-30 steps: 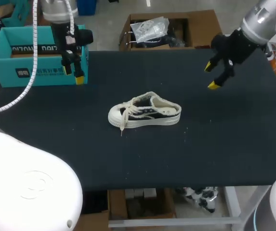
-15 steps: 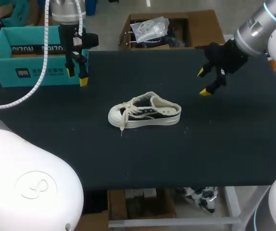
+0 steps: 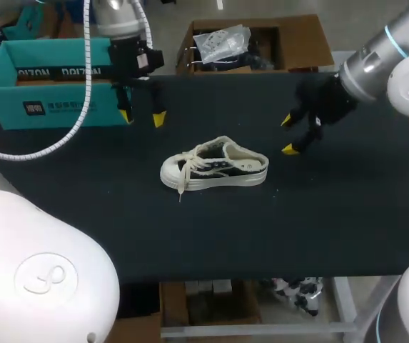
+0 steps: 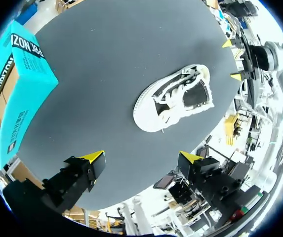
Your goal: Open the shoe tongue, take the insole out of the shoe, put the insole back into the shoe, and pack the shoe into the shoebox
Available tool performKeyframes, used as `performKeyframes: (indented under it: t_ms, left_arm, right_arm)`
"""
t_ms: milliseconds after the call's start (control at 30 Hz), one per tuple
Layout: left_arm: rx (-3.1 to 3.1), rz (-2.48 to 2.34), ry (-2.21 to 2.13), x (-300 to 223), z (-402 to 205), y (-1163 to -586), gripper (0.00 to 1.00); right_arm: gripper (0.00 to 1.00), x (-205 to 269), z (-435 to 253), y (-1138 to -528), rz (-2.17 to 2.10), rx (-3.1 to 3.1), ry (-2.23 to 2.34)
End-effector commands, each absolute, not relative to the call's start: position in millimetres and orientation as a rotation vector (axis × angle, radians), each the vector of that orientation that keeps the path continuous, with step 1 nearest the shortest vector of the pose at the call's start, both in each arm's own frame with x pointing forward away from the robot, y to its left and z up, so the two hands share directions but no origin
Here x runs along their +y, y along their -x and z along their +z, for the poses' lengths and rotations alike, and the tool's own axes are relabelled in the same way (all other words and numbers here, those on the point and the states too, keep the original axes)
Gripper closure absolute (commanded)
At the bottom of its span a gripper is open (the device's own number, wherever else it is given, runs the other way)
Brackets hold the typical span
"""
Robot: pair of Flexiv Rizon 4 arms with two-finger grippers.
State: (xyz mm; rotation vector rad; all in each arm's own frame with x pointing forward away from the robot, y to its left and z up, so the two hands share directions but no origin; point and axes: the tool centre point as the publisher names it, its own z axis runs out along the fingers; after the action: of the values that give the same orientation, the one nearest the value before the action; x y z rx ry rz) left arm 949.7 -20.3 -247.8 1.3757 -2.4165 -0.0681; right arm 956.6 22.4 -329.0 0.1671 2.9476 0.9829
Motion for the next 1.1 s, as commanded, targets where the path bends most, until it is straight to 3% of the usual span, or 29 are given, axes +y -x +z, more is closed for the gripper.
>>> performKeyframes:
  t_ms: [33, 1100]
  left_arm:
    - [-2.293, -0.102, -1.648, -38.9, -251.8, -947.0, 0.0]
    - [-2.339, -0.125, -1.599, -101.0, -258.3, -916.1, 0.0]
  right_arm:
    - [0.0, 38.1, -352.7, -949.6, 1.037, 2.879, -0.161]
    - [0.0, 76.6, -421.7, -947.7, 1.37, 2.778, -0.233]
